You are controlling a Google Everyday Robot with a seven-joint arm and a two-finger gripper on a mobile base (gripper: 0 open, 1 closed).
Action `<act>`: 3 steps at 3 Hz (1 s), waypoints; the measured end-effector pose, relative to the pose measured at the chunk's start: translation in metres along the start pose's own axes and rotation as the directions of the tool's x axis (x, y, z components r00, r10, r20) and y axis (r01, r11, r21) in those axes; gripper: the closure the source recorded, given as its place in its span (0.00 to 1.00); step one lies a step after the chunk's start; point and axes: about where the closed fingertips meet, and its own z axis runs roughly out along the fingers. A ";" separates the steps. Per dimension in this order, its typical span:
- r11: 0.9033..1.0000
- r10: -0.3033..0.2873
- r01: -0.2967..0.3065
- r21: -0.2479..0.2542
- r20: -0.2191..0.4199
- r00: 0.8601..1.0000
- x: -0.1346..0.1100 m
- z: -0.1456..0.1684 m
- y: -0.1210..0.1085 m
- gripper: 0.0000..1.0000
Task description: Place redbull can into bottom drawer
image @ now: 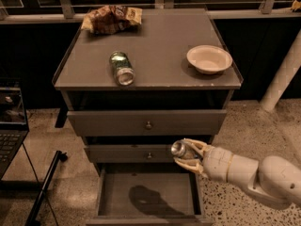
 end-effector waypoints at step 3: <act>0.964 0.250 -0.249 0.092 0.007 0.968 0.196 0.072 0.063 1.00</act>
Offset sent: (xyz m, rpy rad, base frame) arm 0.0053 -0.0154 -0.2605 0.1685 0.1662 -0.2411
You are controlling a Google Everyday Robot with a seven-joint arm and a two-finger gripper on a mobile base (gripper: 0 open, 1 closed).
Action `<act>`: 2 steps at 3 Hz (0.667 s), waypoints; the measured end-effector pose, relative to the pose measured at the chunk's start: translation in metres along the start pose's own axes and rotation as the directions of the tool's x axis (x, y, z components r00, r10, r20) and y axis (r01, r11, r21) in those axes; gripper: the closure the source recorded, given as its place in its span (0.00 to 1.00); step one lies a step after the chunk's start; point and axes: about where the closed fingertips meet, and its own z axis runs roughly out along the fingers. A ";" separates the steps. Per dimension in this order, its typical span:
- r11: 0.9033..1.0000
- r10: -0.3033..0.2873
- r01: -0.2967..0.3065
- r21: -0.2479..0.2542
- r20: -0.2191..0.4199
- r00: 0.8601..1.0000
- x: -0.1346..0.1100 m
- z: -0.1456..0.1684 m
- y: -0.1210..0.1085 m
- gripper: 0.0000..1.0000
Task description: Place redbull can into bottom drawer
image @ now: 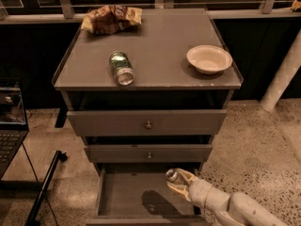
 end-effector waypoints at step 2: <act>0.993 0.096 -0.100 -0.068 -0.058 0.994 0.073 0.048 0.009 1.00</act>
Offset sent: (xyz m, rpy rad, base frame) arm 0.0239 0.0223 -0.1314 0.0205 0.2093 0.0409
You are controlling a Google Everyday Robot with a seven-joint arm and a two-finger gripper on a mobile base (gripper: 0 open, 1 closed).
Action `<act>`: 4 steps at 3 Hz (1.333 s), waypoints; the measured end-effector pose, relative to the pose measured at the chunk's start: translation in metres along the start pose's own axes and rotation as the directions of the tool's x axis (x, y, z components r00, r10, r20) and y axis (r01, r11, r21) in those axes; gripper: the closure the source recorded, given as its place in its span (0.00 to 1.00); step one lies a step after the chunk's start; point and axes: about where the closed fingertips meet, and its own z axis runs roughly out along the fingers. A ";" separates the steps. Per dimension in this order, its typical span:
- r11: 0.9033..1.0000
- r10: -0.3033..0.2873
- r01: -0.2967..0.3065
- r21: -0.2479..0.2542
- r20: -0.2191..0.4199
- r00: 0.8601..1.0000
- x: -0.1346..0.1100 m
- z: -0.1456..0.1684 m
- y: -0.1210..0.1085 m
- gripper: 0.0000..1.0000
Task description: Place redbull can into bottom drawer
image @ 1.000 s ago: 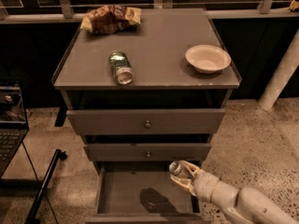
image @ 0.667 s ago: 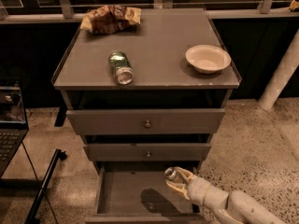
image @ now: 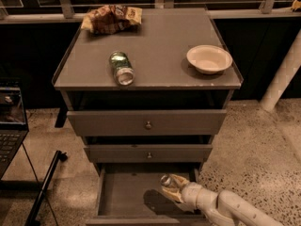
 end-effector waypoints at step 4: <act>0.988 0.110 -0.129 -0.088 -0.192 0.975 0.088 0.062 -0.003 1.00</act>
Offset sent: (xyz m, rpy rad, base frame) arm 0.0164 0.0173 -0.0869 -0.0404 0.1695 0.0321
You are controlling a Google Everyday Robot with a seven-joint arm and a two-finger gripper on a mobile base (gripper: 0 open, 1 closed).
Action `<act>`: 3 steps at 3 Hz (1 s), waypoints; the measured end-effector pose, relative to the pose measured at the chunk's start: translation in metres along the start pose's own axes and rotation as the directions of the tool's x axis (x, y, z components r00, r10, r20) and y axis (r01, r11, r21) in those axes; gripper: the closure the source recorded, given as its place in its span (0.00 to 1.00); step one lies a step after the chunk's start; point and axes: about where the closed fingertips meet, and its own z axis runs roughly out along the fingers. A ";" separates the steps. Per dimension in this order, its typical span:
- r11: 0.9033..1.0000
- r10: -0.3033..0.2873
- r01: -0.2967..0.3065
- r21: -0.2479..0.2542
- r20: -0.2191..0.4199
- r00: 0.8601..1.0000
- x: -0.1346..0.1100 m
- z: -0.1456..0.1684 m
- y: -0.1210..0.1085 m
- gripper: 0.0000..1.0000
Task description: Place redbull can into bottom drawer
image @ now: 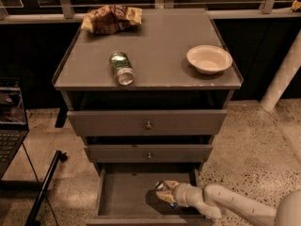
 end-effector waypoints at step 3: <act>0.996 0.082 -0.078 0.048 -0.107 0.991 0.031 0.018 -0.021 1.00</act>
Offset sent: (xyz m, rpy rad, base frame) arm 0.0194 -0.0242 -0.0384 -0.1006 0.1117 -0.1000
